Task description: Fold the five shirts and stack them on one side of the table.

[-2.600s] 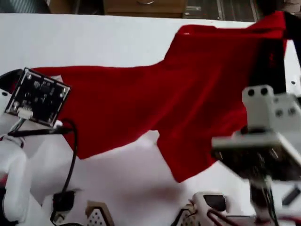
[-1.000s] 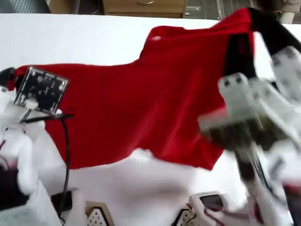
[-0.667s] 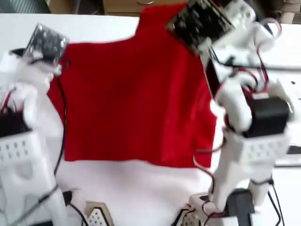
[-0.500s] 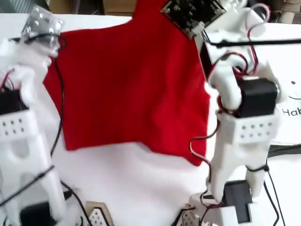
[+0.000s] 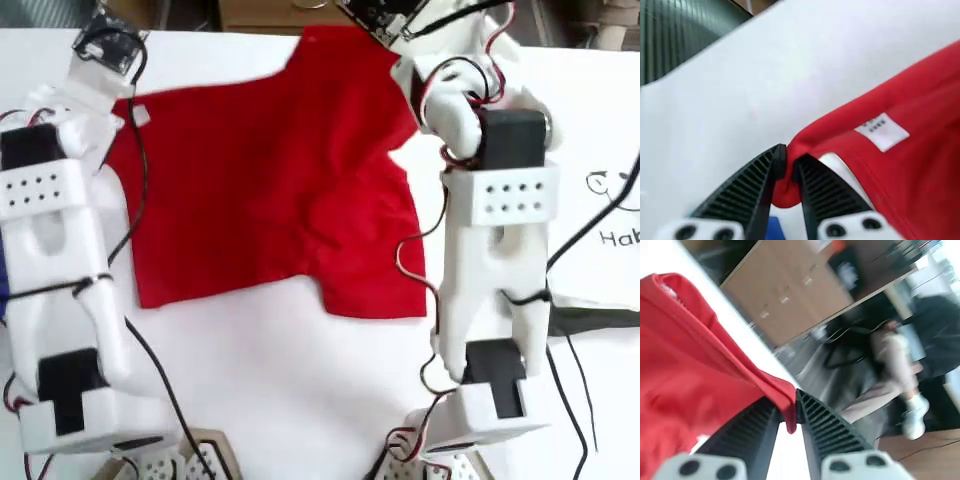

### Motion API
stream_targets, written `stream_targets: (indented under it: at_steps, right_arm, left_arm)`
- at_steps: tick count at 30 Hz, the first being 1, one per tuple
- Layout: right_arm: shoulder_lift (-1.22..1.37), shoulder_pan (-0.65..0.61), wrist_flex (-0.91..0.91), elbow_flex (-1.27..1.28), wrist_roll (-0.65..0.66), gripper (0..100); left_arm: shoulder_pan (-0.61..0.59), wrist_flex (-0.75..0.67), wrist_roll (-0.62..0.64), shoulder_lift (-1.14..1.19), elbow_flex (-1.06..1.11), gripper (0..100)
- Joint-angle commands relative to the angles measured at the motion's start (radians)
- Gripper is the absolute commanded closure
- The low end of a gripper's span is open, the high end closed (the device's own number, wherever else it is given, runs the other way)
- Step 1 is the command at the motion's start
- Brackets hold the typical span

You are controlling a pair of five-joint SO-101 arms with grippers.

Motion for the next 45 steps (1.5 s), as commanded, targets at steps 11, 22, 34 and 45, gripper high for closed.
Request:
stream_targets:
  at_steps: [11,22,34,45]
  right_arm:
    - [0.025,0.039,0.355,-0.029,0.025,97.7]
    - [-0.065,0.105,0.415,0.256,0.098,97.7]
    - [-0.257,0.111,0.209,0.902,0.114,97.7]
    - [-0.343,0.113,-0.019,1.237,0.114,97.7]
  left_arm:
    - [0.035,0.259,-0.063,0.025,-0.048,98]
    - [0.038,0.457,-0.152,0.031,-0.041,98]
    - [0.037,0.46,-0.21,0.091,0.085,98]
    - [0.041,0.31,-0.209,0.158,0.243,98]
